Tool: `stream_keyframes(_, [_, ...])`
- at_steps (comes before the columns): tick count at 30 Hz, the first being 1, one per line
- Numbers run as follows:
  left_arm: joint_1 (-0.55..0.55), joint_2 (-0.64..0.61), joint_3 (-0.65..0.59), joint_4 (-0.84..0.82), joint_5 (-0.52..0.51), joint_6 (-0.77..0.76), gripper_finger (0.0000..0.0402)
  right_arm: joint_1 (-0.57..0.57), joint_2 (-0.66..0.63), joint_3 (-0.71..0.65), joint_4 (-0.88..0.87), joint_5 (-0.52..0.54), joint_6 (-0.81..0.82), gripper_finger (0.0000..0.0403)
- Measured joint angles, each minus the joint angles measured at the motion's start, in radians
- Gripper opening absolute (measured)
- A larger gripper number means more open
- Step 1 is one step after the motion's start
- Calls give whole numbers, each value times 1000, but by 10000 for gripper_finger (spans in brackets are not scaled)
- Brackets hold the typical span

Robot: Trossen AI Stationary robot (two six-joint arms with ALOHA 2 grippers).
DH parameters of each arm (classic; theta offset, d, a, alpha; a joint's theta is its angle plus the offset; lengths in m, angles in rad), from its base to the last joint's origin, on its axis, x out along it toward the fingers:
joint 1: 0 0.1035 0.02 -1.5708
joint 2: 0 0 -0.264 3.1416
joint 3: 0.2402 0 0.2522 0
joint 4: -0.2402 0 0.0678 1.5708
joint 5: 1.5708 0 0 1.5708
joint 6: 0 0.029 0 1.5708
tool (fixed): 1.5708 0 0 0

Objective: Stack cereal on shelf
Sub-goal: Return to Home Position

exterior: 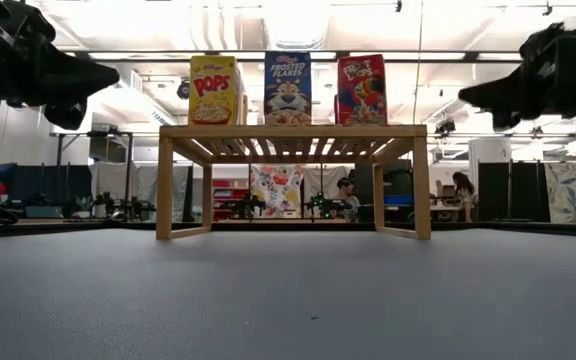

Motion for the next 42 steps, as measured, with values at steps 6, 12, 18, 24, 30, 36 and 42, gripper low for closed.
stream_keyframes(6, [0, 3, 0, 0, 0, -15, 3, 0, 7, -9, -57, 75, -20, 9])
stream_keyframes(12, [0, 7, 0, -2, 0, -14, 4, 0, 13, -9, -62, 121, -20, 9])
stream_keyframes(18, [0, 12, 3, -7, 0, 52, 4, 0, 13, -10, -61, 121, -21, 9])
stream_keyframes(24, [0, 13, 8, -11, 0, 53, 4, 0, 13, -10, -61, 121, -21, 9])
stream_keyframes(30, [0, 13, 8, -10, 0, 53, 4, 0, 13, -10, -61, 121, -21, 9])
stream_keyframes(36, [0, 13, 9, -10, 0, 53, 4, 0, 13, -10, -61, 121, -21, 9])
stream_keyframes(42, [0, 13, 9, -9, 0, 53, 4, 0, 13, -11, -61, 121, -21, 9])
